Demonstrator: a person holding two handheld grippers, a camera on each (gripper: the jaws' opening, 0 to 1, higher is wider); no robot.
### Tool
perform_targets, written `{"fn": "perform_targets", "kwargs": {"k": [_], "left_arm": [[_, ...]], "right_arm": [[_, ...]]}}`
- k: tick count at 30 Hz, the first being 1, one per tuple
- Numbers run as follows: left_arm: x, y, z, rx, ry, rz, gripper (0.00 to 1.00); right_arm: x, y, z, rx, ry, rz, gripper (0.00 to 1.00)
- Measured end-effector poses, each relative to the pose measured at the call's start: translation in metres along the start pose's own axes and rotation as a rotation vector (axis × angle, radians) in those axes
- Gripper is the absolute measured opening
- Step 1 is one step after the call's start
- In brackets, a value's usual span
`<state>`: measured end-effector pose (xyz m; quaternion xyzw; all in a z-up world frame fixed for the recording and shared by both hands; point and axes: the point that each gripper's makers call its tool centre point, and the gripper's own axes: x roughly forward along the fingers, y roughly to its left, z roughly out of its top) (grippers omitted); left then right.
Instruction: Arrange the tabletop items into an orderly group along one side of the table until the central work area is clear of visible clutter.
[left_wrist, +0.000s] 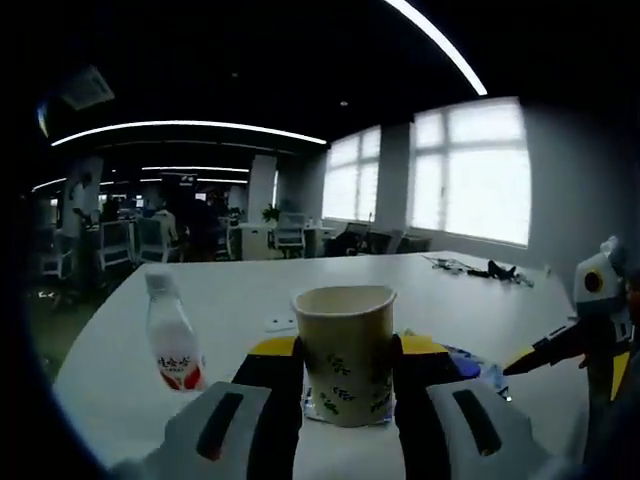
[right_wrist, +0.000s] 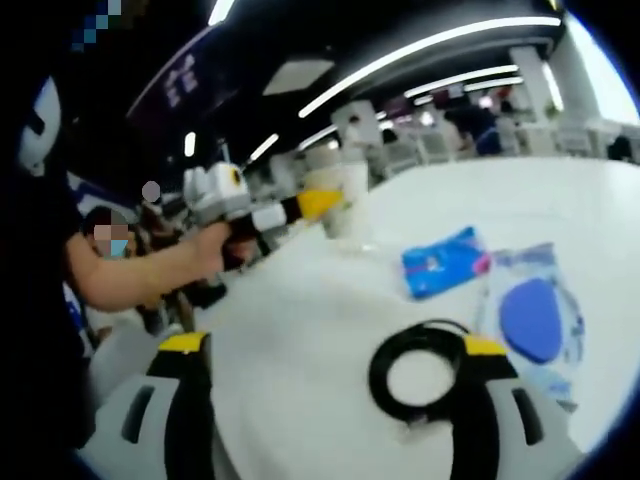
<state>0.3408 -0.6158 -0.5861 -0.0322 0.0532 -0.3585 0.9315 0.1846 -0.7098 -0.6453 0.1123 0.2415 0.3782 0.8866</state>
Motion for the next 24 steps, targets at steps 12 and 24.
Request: {"fn": "perform_targets", "kwargs": {"k": [12, 24], "left_arm": [[0.02, 0.029, -0.016, 0.081, -0.036, 0.075, 0.33], [0.04, 0.053, -0.039, 0.09, -0.022, 0.144, 0.33]], "right_arm": [[0.002, -0.015, -0.011, 0.028, 0.011, -0.025, 0.97], [0.005, -0.029, -0.022, 0.051, 0.039, -0.045, 0.96]]}}
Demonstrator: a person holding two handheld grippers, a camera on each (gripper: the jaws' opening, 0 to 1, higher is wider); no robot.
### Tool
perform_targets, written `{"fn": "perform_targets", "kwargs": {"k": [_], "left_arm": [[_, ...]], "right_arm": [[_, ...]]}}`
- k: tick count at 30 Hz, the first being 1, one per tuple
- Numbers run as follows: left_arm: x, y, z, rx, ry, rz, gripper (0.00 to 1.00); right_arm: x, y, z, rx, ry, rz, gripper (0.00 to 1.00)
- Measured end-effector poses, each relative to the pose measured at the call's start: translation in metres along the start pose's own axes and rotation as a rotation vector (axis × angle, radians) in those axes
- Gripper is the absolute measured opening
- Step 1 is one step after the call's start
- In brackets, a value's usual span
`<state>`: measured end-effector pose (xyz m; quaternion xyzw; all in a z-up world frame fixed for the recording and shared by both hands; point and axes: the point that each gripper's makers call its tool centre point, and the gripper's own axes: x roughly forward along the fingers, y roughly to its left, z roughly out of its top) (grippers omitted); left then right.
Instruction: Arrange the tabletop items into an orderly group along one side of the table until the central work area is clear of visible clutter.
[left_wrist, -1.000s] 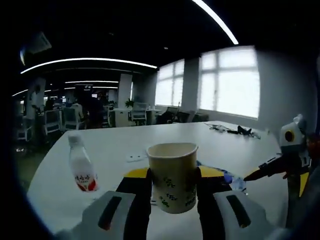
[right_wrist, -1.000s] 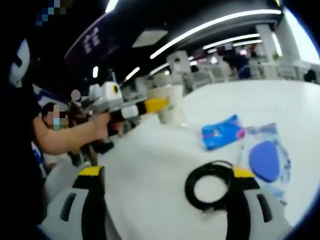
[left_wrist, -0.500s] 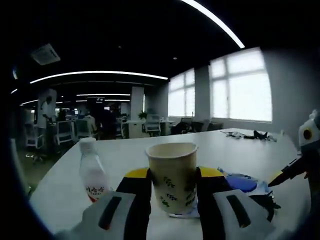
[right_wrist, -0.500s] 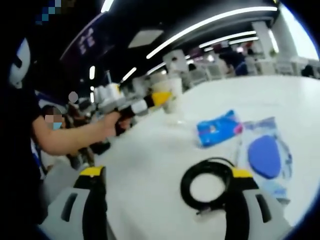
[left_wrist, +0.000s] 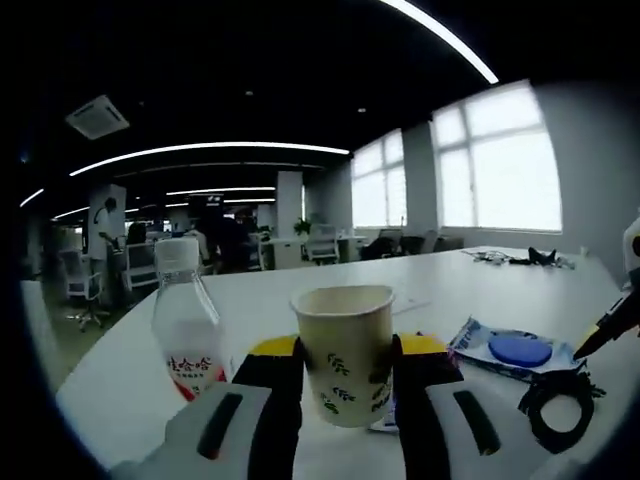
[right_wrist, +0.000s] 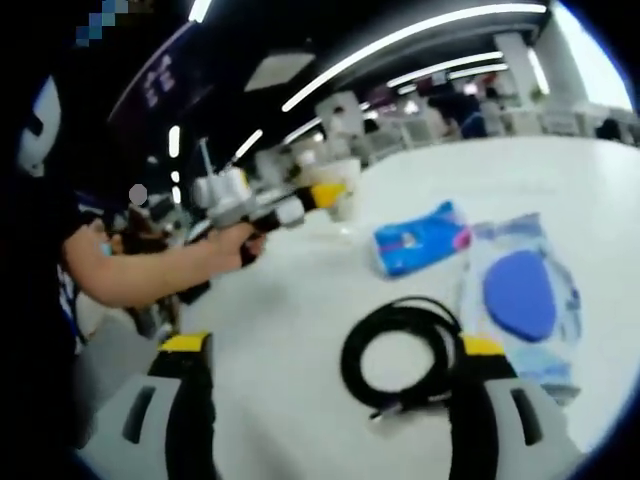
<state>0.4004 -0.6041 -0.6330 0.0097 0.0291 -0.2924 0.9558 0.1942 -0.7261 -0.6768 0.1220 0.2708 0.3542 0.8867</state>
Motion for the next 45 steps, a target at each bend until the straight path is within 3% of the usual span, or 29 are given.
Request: {"fn": "perform_targets", "kwargs": {"k": [13, 31, 45], "left_arm": [[0.019, 0.016, -0.018, 0.011, 0.015, 0.045, 0.34], [0.033, 0.021, -0.052, 0.017, 0.097, 0.056, 0.34], [0.03, 0.021, -0.058, 0.01, 0.139, 0.091, 0.37]], "right_arm": [[0.005, -0.005, -0.009, 0.01, 0.025, 0.001, 0.96], [0.002, -0.006, -0.003, 0.034, -0.001, 0.016, 0.94], [-0.003, -0.01, -0.005, 0.042, -0.011, 0.001, 0.94]]}}
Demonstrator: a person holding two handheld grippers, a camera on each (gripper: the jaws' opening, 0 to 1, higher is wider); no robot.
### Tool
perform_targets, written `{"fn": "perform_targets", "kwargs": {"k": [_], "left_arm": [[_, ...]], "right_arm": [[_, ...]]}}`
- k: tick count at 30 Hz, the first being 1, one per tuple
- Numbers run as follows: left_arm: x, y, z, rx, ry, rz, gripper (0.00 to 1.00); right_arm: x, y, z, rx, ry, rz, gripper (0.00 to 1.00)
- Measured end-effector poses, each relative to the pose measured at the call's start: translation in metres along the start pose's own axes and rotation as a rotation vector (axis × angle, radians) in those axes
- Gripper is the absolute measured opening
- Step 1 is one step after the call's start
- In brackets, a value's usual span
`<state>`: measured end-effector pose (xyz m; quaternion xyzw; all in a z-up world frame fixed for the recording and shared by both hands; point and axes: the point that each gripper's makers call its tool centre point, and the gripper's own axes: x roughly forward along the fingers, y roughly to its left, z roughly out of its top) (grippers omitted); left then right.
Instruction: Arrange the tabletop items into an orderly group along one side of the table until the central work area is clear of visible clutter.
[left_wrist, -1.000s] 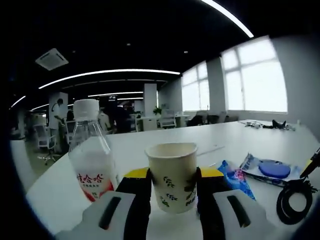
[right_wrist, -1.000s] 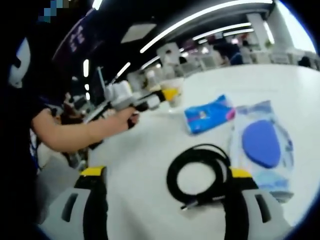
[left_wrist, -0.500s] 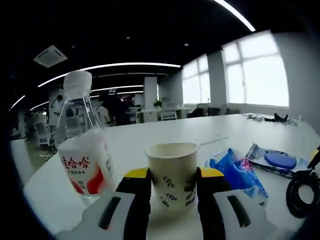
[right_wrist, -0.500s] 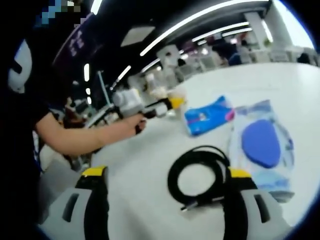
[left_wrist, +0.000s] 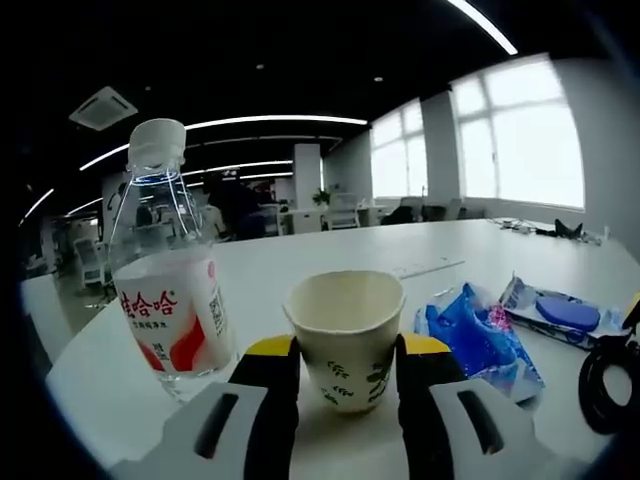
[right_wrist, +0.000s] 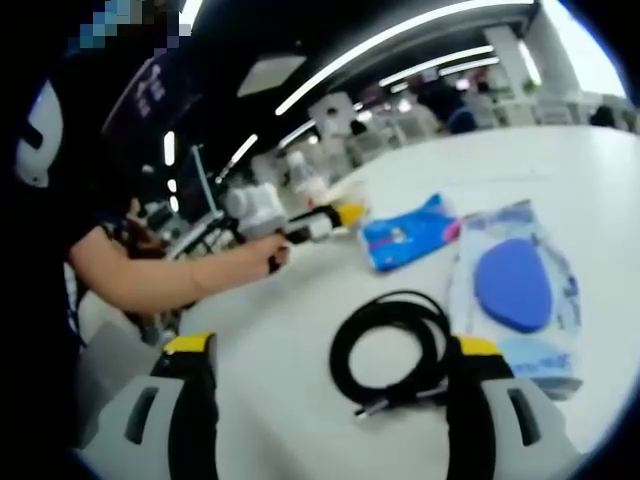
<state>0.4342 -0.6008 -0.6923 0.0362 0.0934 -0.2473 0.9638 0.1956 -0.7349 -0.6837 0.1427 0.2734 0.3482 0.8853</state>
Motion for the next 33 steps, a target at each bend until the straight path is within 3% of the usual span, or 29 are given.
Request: {"fn": "perform_targets", "kwargs": {"k": [3, 7, 15, 23, 27, 33], "left_arm": [[0.0, 0.0, -0.004, -0.016, 0.021, 0.001, 0.38], [-0.002, 0.0, -0.004, -0.018, 0.022, 0.015, 0.5], [-0.009, -0.003, -0.005, -0.126, 0.044, 0.007, 0.59], [-0.022, -0.012, -0.006, -0.12, 0.072, -0.006, 0.72], [-0.026, -0.018, -0.01, -0.099, 0.093, -0.01, 0.73], [-0.033, -0.023, -0.008, -0.144, 0.101, -0.003, 0.8]], "right_arm": [[0.0, 0.0, 0.0, -0.002, 0.001, 0.0, 0.94], [0.001, 0.0, 0.0, -0.005, 0.001, 0.003, 0.94], [0.001, 0.001, 0.007, -0.011, -0.021, 0.002, 0.94], [-0.003, -0.002, 0.018, -0.042, -0.046, -0.011, 0.93], [-0.003, -0.003, 0.021, -0.06, -0.04, -0.012, 0.93], [-0.002, -0.003, 0.024, -0.065, -0.043, -0.01, 0.94]]}}
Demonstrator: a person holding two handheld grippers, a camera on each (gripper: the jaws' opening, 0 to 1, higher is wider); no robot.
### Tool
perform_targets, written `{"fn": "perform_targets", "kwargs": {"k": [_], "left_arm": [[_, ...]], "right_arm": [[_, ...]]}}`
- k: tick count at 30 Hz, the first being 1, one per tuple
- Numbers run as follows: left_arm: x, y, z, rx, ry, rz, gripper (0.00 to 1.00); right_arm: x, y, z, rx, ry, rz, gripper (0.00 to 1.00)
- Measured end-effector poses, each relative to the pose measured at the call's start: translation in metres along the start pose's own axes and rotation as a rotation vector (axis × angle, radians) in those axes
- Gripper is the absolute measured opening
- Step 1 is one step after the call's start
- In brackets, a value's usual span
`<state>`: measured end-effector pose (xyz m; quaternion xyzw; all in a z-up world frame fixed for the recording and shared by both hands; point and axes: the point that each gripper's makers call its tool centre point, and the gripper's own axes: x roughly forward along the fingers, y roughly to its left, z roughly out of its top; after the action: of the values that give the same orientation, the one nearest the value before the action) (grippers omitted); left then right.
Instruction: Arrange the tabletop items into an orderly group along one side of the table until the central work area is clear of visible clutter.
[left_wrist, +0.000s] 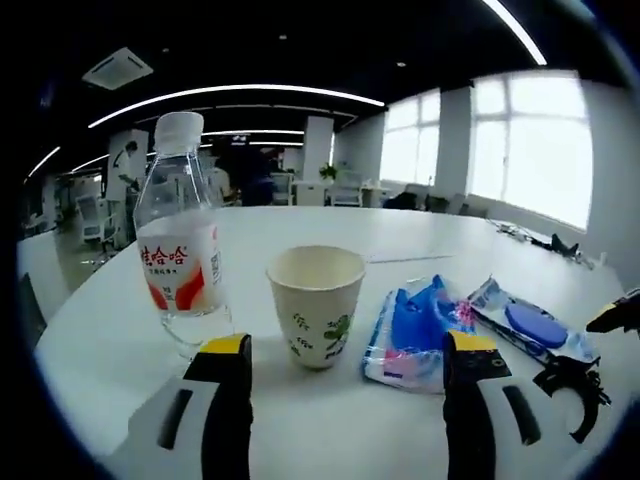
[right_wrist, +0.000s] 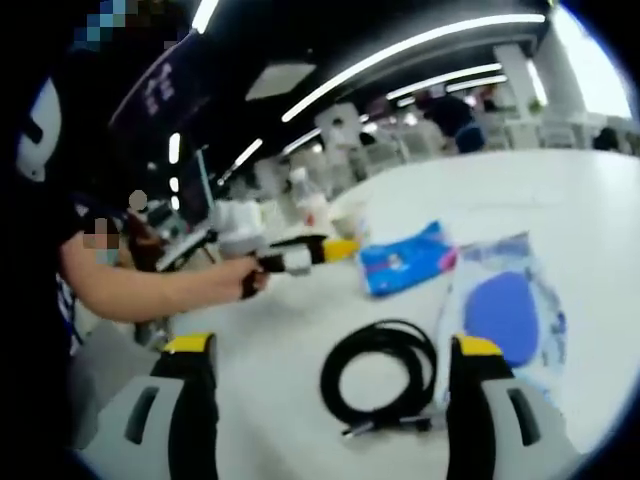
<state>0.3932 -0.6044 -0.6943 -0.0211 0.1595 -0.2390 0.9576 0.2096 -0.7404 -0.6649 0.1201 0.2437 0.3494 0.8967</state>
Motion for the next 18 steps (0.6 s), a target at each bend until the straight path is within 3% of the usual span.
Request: {"fn": "perform_targets", "kwargs": {"k": [4, 12, 18], "left_arm": [[-0.003, -0.013, -0.007, -0.012, 0.035, -0.023, 0.85], [-0.007, -0.035, -0.013, -0.004, 0.053, -0.04, 0.8], [-0.008, -0.04, -0.016, -0.009, 0.064, -0.037, 0.75]], "right_arm": [[0.001, 0.001, -0.001, 0.001, 0.002, 0.004, 0.94], [0.002, 0.002, 0.0, -0.009, 0.006, -0.001, 0.94], [0.0, 0.001, 0.0, -0.016, 0.007, -0.005, 0.94]]}}
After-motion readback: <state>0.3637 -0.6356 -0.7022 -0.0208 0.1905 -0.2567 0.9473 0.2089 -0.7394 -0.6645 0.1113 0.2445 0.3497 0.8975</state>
